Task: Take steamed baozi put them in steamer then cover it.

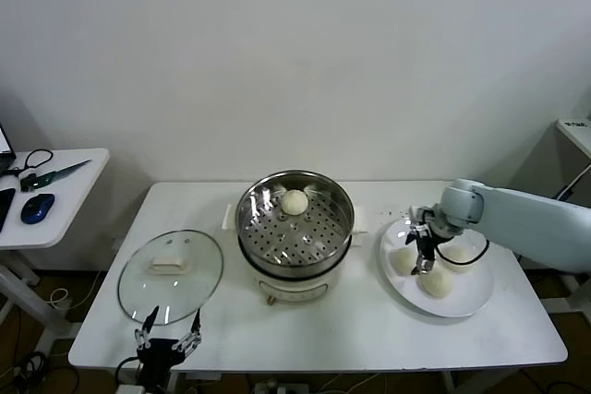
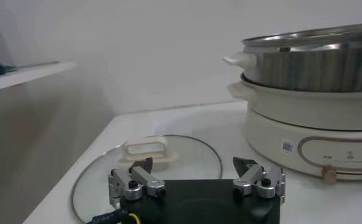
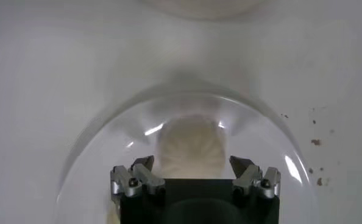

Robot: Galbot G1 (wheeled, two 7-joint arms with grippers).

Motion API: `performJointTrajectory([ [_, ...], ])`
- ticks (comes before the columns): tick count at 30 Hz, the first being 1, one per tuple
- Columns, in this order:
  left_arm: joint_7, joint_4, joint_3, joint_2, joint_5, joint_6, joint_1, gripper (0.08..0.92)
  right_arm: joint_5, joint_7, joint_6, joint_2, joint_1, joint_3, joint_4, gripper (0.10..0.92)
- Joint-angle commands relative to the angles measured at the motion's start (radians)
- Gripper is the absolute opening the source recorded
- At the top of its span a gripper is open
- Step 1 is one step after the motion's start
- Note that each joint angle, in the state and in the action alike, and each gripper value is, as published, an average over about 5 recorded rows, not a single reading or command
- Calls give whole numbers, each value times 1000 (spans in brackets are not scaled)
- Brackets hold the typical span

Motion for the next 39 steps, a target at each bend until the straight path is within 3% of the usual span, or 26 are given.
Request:
performJointTrajectory([
  [1, -1, -4, -2, 0, 0, -1, 4, 823, -19, -1, -10, 21, -39, 39, -35, 724],
  [7, -2, -13, -3, -1, 0, 0, 8, 823, 41, -22, -8, -11, 82, -28, 33, 632],
  [15, -1, -25, 0, 0, 3, 5, 4, 823, 243, -130, 46, 12, 654, -383, 157, 628],
  [22, 0, -28, 16, 2, 13, 9, -2, 823, 496, -177, 10, 145, 934, -373, 300, 632],
  [29, 2, -40, 29, 0, 19, 12, -7, 823, 601, -39, -100, 313, 803, -218, 388, 634],
  [39, 4, -52, 24, -1, 17, 16, -5, 823, 518, 30, -135, 573, 515, -161, 190, 636],
])
